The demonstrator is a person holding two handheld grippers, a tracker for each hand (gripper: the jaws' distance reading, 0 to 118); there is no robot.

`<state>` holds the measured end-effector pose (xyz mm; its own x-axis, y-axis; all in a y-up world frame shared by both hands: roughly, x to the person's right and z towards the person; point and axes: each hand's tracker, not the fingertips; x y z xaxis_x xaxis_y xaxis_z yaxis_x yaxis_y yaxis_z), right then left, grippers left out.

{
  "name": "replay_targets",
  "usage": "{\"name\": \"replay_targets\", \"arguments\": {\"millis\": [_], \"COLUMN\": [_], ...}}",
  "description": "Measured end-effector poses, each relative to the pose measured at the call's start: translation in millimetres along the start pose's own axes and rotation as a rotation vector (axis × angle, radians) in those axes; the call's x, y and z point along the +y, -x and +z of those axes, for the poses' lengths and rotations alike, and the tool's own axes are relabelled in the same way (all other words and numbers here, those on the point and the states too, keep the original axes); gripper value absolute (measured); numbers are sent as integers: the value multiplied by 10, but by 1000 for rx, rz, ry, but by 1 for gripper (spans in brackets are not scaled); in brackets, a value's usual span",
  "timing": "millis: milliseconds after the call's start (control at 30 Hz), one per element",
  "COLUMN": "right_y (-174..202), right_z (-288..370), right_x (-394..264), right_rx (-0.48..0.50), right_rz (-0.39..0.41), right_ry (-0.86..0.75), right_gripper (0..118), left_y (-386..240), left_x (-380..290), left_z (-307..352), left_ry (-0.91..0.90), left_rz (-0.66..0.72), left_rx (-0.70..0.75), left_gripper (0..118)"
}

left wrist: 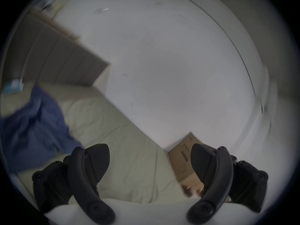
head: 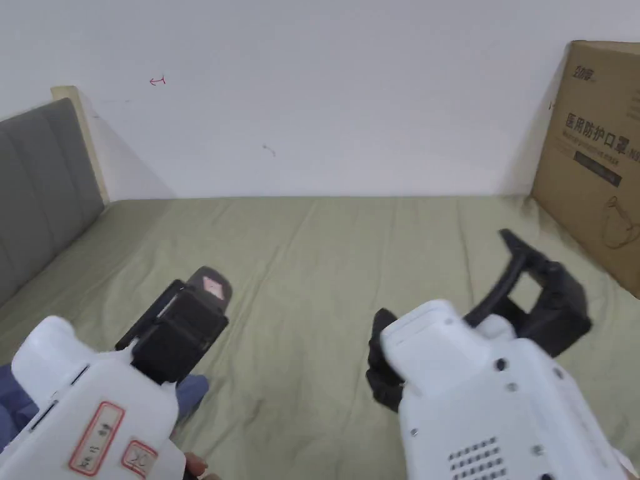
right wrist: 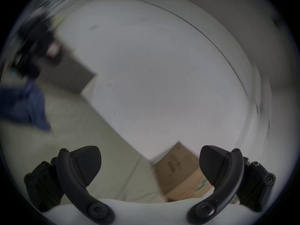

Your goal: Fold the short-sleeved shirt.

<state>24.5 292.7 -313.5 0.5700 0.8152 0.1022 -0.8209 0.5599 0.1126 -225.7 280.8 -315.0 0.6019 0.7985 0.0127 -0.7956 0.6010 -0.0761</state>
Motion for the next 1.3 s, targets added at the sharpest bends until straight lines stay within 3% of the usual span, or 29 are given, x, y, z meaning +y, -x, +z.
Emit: {"name": "replay_targets", "arguments": {"millis": [67,100,167,233,367,433,467,500,533,600,733,833,867,900,933,967,1033,1067,1133,1167,1200,1300], "right_y": [174,244,270,185,-211,-343,-354,-332,-288,-213,-204,-235,-254,-281,-304,-334,-383,-407,-428,-431,-414,-388], "right_z": [4,8,0,-26,-124,-156,-165,-158,-143,-112,-75,-42,-25,-5,6,18,55,52,25,13,-3,16], "right_x": [11,14,-21,-20,-140,-293,-362,-433,-480,-542,-551,-472,-460,-449,-428,-433,-442,-445,-465,-471,-464,-460], "right_rx": [31,75,100,144,99,92,54,16,-19,-41,-7,-64,-86,-93,-96,-100,-105,-110,-110,-101,-102,-121], "right_rz": [130,156,96,-83,-709,-960,-1030,-1036,-988,-892,-922,-873,-857,-862,-868,-893,-967,-985,-974,-966,-956,-955], "right_ry": [6,23,26,68,173,209,251,273,283,309,306,267,256,253,256,254,238,237,252,260,270,273], "right_gripper": [118,118,118,118,118,118,118,118,118,118,118,118,118,117,113,102,42,26,25,20,1,1], "left_y": [203,300,356,256,-218,-481,-564,-646,-694,-666,-604,-584,-587,-608,-632,-646,-644,-646,-658,-646,-628,-603], "left_x": [-63,-93,-104,-103,-47,-126,-203,-310,-409,-507,-452,-416,-394,-377,-345,-325,-286,-260,-238,-245,-258,-268], "left_z": [-28,-49,-70,-94,-125,-131,-108,-102,-93,-72,-116,-88,-82,-62,-44,-33,-29,-21,-39,-39,-36,-61], "left_ry": [16,38,84,46,-36,-60,-81,-122,-159,-178,-43,-51,-59,-69,-68,-79,-108,-103,-62,-64,-66,-77], "left_rz": [98,134,121,-13,-432,-721,-867,-1021,-1133,-1223,-1034,-996,-1000,-1007,-1003,-984,-940,-945,-955,-954,-960,-955], "left_rx": [41,60,140,188,173,144,128,140,156,133,76,76,82,95,95,103,116,113,110,108,102,134], "left_gripper": [105,105,105,105,105,105,105,105,105,106,105,101,95,72,41,9,1,0,0,0,0,0]}}
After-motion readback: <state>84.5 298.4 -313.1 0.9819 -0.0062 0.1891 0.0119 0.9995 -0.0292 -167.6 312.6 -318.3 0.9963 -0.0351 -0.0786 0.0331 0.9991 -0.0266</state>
